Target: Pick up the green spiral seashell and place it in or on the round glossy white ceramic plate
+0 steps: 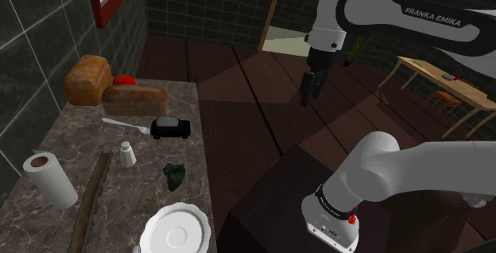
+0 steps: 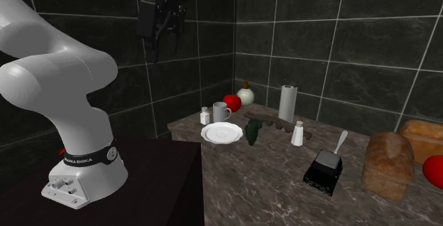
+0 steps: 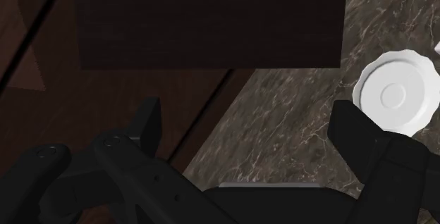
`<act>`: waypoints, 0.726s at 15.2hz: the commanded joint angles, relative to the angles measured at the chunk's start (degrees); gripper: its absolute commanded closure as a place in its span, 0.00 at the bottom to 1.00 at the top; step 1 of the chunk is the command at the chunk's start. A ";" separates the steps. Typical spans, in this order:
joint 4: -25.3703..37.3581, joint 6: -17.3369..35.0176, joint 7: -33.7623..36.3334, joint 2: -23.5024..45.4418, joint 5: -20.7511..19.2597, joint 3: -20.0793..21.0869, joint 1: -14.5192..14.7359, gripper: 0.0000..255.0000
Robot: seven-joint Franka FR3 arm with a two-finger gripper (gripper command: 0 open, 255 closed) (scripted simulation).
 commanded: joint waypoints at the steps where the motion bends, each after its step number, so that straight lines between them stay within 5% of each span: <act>1: 0.00 0.00 0.00 0.00 0.00 0.00 0.00 0.00; 11: 1.33 14.46 5.26 16.73 4.72 8.05 4.99 0.00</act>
